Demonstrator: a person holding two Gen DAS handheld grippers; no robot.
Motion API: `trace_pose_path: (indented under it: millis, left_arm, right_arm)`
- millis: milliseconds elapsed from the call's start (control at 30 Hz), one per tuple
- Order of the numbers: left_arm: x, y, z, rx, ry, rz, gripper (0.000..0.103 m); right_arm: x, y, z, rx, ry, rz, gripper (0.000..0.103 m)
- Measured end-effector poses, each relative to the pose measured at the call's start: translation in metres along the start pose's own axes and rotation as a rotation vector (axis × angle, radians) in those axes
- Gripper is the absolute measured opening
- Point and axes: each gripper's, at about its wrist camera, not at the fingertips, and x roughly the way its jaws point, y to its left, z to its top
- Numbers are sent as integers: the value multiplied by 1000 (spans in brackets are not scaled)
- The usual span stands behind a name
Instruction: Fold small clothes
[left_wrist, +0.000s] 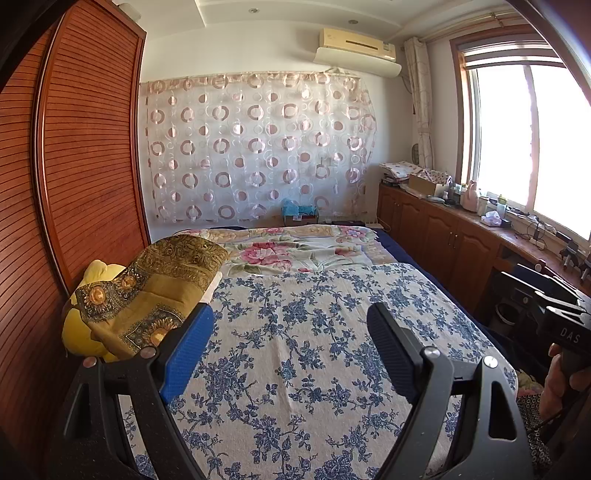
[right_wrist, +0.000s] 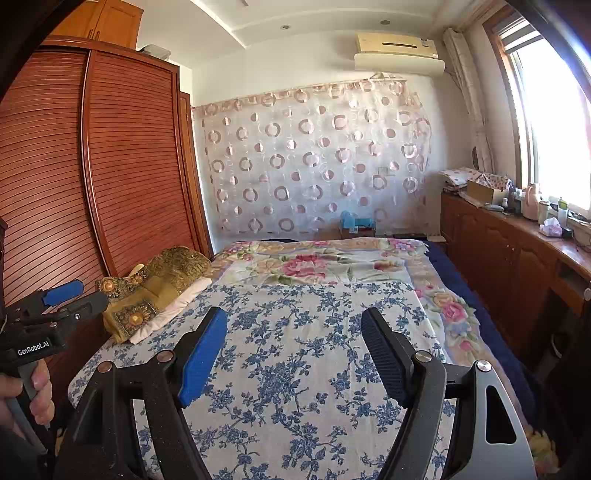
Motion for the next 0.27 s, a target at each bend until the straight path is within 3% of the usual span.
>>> trace_pose_path:
  millis: [267]
  left_arm:
    - [-1,-1,0,-1,-1,0,86]
  right_arm:
    - [0,-1,-1,1,0,3,77]
